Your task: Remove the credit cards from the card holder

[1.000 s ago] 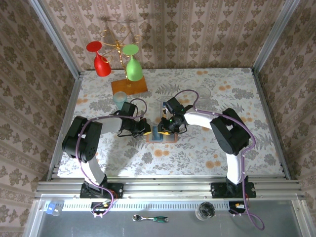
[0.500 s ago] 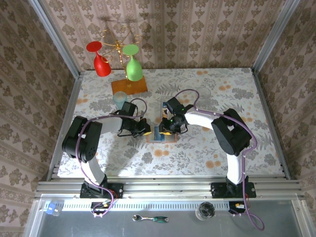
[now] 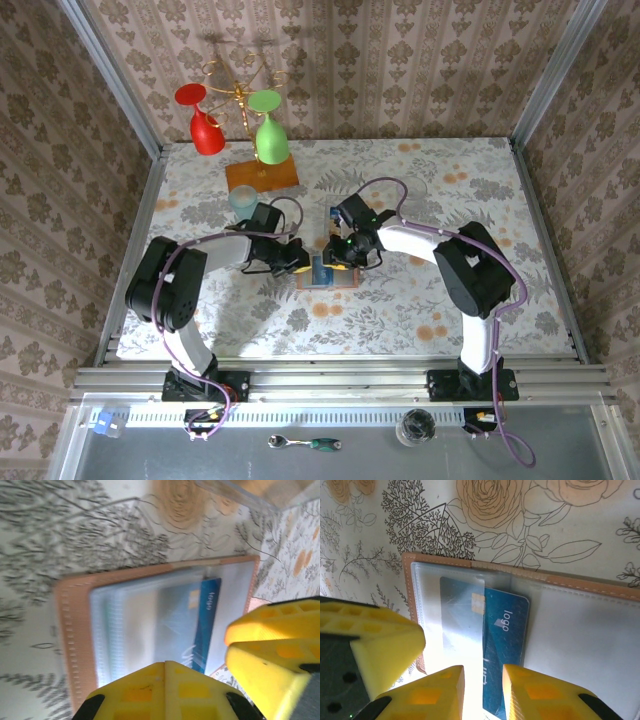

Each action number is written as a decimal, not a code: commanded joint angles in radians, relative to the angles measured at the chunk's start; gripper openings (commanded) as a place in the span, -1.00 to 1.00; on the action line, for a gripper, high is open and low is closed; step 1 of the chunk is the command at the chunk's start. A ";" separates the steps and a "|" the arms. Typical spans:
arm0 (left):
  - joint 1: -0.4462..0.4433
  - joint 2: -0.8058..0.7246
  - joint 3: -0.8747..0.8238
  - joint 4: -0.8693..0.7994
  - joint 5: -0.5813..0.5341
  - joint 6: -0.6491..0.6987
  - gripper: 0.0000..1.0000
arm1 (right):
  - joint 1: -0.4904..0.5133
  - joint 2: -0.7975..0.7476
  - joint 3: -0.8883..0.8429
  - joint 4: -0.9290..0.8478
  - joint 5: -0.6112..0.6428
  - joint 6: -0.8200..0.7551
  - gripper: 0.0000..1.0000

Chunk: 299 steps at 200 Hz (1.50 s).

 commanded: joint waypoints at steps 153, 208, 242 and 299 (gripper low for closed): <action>-0.032 0.029 -0.003 -0.051 -0.062 0.038 -1.00 | -0.016 -0.002 -0.044 0.028 -0.033 0.020 -0.41; -0.031 0.035 -0.005 -0.055 -0.067 0.042 -1.00 | -0.016 0.018 -0.044 0.039 -0.041 0.025 -0.40; -0.031 0.044 -0.005 -0.057 -0.064 0.045 -1.00 | -0.016 0.037 -0.044 0.051 -0.059 0.031 -0.41; -0.030 0.045 -0.006 -0.052 -0.064 0.041 -1.00 | -0.016 0.035 -0.053 0.099 -0.097 0.051 -0.47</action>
